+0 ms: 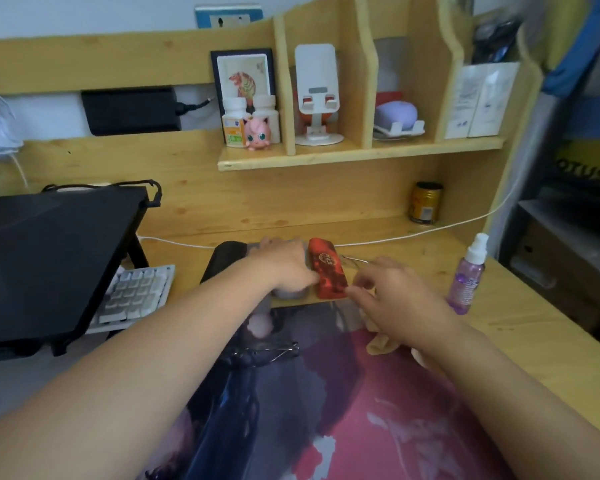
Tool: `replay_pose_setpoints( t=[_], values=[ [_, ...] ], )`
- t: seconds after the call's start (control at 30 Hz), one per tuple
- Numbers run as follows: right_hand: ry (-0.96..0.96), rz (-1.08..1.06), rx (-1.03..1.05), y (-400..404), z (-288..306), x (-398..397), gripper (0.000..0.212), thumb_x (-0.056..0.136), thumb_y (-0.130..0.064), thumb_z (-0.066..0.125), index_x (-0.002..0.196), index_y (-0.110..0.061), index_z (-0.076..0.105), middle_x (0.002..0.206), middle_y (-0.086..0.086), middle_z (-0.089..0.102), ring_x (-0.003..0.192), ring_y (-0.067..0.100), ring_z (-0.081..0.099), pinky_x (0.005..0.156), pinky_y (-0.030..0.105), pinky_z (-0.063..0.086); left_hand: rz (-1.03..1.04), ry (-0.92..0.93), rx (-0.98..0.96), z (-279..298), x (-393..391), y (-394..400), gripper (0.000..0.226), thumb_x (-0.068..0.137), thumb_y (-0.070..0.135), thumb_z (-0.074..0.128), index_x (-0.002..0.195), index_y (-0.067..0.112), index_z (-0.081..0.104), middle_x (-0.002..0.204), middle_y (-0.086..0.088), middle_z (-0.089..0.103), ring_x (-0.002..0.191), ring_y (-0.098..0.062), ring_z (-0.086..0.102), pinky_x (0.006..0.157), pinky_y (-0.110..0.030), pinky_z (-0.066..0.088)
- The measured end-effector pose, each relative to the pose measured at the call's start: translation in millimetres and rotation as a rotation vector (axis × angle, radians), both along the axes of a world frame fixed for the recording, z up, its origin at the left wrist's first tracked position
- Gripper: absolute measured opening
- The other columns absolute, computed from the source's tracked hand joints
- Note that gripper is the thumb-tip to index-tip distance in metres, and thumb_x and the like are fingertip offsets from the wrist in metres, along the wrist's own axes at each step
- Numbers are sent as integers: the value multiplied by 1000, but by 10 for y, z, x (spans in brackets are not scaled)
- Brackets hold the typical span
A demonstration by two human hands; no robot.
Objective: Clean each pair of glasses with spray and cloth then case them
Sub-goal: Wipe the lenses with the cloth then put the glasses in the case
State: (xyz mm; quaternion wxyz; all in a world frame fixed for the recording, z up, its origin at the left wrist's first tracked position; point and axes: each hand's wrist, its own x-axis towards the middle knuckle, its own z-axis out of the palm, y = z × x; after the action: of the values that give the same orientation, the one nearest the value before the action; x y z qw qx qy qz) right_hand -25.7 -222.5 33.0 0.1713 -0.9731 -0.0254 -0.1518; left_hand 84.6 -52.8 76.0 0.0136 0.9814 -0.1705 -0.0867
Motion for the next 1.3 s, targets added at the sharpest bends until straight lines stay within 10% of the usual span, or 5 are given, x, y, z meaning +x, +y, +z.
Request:
replay_pose_setpoints(
  t=[0.57, 0.77, 0.93, 1.03, 1.3],
  values=[
    [-213, -24, 206, 72, -9, 1, 14, 97, -25, 58, 91, -21, 70, 93, -3, 56, 86, 18, 57, 69, 29, 34, 429, -20, -102, -198, 445, -656, 71, 92, 24, 61, 153, 9, 27, 147, -21, 38, 133, -36, 43, 88, -40, 42],
    [-243, -42, 212, 110, -27, -24, 13, 95, -23, 59, 87, -20, 69, 91, -3, 57, 85, 20, 59, 73, 34, 44, 453, 2, -689, -44, 420, -382, 60, 85, 22, 67, 141, 12, 48, 149, -21, 42, 134, -42, 47, 109, -46, 44],
    [-166, 8, 562, 265, 111, -109, 15, 100, -28, 58, 100, -21, 71, 78, -9, 60, 71, 16, 62, 57, 20, 43, 327, 318, -1571, 121, -562, 293, 49, 82, 1, 70, 127, 16, 58, 118, -12, 67, 90, -21, 64, 75, -32, 50],
    [191, 301, 1126, 502, 208, -248, 25, 100, -39, 57, 118, -22, 65, 106, 4, 69, 77, 12, 66, 59, 22, 52, 166, 509, -1676, -32, -1177, 663, 57, 75, 6, 69, 130, 19, 63, 118, -8, 73, 99, -23, 68, 78, -38, 49],
    [254, 398, 1218, 818, 85, -305, 46, 93, -39, 67, 133, -16, 61, 121, 16, 70, 105, 29, 72, 94, 49, 57, 58, 376, -1663, -296, -1325, 815, 58, 78, 16, 80, 130, 34, 63, 115, 2, 73, 113, -21, 70, 94, -40, 57]
  ],
)
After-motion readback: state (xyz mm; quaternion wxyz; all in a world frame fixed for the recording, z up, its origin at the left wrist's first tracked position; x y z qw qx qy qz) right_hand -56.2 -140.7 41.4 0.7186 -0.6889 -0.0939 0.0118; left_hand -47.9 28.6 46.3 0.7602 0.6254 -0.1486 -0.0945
